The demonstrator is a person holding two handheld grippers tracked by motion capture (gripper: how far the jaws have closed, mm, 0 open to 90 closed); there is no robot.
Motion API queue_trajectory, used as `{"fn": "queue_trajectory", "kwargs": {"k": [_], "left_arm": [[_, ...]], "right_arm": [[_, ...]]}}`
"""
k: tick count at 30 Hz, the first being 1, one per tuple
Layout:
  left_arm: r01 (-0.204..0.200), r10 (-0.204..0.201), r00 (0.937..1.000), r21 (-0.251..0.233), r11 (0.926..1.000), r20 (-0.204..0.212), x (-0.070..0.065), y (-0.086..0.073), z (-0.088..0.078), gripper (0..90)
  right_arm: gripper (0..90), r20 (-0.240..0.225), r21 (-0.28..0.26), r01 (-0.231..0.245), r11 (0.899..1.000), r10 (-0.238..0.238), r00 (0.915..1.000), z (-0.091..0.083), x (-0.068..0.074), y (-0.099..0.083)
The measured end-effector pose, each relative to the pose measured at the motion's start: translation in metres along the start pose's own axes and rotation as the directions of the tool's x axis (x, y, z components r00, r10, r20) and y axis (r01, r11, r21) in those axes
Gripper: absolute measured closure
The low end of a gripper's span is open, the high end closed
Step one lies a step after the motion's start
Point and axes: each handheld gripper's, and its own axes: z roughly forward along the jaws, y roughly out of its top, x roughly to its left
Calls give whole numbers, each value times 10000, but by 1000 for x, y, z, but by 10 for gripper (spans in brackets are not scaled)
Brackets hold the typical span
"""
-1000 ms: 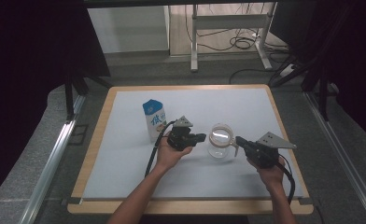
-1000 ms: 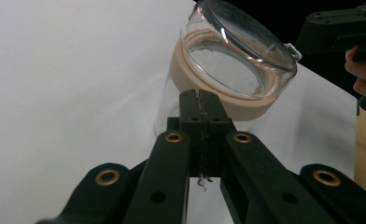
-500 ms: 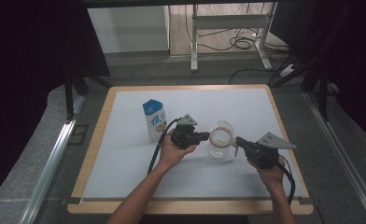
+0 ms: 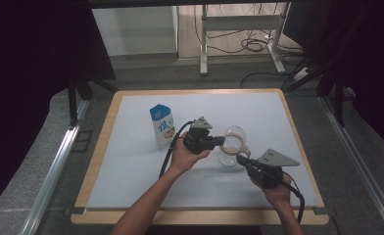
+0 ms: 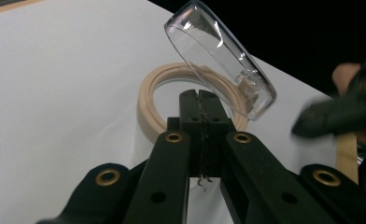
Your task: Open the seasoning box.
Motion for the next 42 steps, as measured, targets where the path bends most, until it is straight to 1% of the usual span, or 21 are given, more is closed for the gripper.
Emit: {"fn": "queue_trajectory", "kwargs": {"k": [2, 3, 4, 7, 8, 10, 13, 18, 20, 25, 27, 30, 32, 33, 34, 36, 38, 39, 40, 41, 42], "left_arm": [[-91, 91, 9999, 15, 10000, 74, -3, 4, 1, 900], [-159, 159, 9998, 22, 9999, 93, -4, 5, 2, 900], [-221, 220, 9997, 37, 9997, 107, -6, 8, 3, 900], [-375, 374, 9991, 34, 9993, 209, -13, 14, 5, 900], [-493, 492, 9985, 60, 9988, 253, -14, 17, 6, 900], [-580, 578, 9978, 43, 9983, 337, -20, 22, 9, 900], [-773, 768, 9959, 89, 9970, 475, -27, 27, 13, 900], [-900, 888, 9940, 160, 9958, 636, -34, 28, 19, 900], [-928, 914, 9938, 181, 9955, 633, -34, 27, 19, 900], [-817, 811, 9950, 78, 9966, 589, -30, 23, 13, 899], [-758, 760, 9960, -62, 9971, 477, -25, 18, 3, 885], [-537, 545, 9978, -229, 9983, 367, -19, 11, -8, 866], [-440, 448, 9986, -262, 9987, 271, -15, 6, -16, 838], [-440, 448, 9986, -262, 9987, 271, -15, 6, -16, 816], [-363, 368, 9992, -316, 9988, 128, -10, -2, -25, 775], [-233, 237, 9996, -343, 9991, 127, -7, -10, -33, 710], [-180, 181, 9998, -436, 9989, 34, -4, -18, -40, 648], [-180, 181, 9998, -436, 9989, 34, -4, -18, -40, 609], [-163, 163, 9999, -434, 9989, 11, -3, -23, -45, 609], [-140, 132, 9997, -398, 9991, -203, -1, -30, -51, 505], [-166, 152, 9991, -344, 9993, -405, 0, -35, -55, 475]], "right_arm": [[900, -313, 385, 121, 9992, -109, 9995, 8, 10, -7], [899, -423, 513, 90, 9986, -68, 9991, 12, 13, -10], [895, -490, 607, 69, 9981, -39, 9988, 15, 14, -13], [837, -593, 1108, -31, 9938, 97, 9982, 23, 14, -22], [830, -613, 1168, -81, 9931, 153, 9980, 24, 13, -24], [811, -591, 1260, -125, 9920, 201, 9981, 25, 12, -28], [782, -538, 1474, -100, 9890, 181, 9984, 26, 12, -31], [762, -608, 1566, -83, 9876, 180, 9980, 28, 13, -34], [759, -611, 1584, -79, 9873, 178, 9980, 29, 13, -34], [729, -671, 1718, -82, 9851, 200, 9975, 32, 14, -36], [706, -683, 1732, -61, 9849, 182, 9975, 33, 15, -35], [676, -706, 1684, -25, 9857, 146, 9974, 36, 18, -35], [643, -719, 1701, -30, 9854, 155, 9973, 37, 19, -35], [643, -719, 1701, -30, 9854, 155, 9973, 37, 19, -35], [621, -765, 1666, -24, 9860, 153, 9970, 40, 21, -35], [589, -817, 1637, 3, 9865, 133, 9966, 41, 23, -35], [556, -842, 1636, -7, 9865, 147, 9963, 43, 25, -34], [543, -839, 1670, -46, 9859, 189, 9963, 44, 26, -34], [543, -839, 1670, -46, 9859, 189, 9963, 44, 26, -34], [517, -861, 1658, 6, 9862, 139, 9962, 47, 28, -34], [510, -857, 1677, -15, 9858, 161, 9962, 48, 28, -34]]}}
